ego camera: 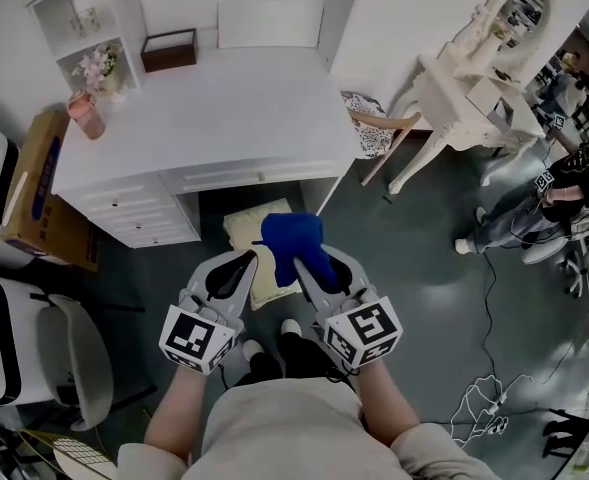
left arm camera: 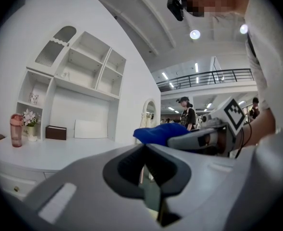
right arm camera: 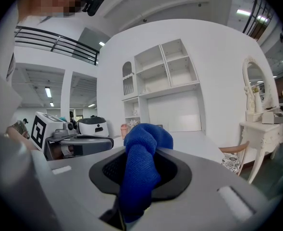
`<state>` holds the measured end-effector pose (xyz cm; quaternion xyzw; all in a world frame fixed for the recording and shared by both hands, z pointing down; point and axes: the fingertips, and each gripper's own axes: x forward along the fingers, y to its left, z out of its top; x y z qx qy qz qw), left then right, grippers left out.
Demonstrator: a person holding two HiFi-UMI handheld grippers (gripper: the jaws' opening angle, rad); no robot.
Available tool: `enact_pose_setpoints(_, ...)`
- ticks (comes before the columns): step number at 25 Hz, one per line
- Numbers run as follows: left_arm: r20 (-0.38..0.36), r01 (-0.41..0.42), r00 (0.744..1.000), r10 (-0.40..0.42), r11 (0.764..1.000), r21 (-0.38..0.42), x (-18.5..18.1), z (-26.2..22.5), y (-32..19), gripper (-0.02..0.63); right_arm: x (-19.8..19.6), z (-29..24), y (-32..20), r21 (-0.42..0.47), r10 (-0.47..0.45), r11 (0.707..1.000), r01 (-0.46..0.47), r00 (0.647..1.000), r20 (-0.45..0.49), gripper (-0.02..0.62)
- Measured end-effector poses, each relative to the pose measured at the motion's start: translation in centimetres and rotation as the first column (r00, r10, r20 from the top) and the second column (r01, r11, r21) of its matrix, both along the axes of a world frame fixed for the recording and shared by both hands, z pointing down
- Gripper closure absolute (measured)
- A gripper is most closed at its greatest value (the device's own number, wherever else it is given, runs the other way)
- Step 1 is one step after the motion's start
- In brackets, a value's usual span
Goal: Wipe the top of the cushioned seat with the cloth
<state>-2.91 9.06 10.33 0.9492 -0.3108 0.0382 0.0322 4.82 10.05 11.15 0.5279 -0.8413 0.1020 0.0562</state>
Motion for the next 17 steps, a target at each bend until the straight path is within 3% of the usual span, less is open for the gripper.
enact_pose_setpoints(17,-0.012,-0.008,1.0,0.008,0.999,0.04,-0.3,-1.1,1.6,0.606,-0.5,-1.8,1.7,0.051,0.006,0.999,-0.006,1.0,-0.007,0.489)
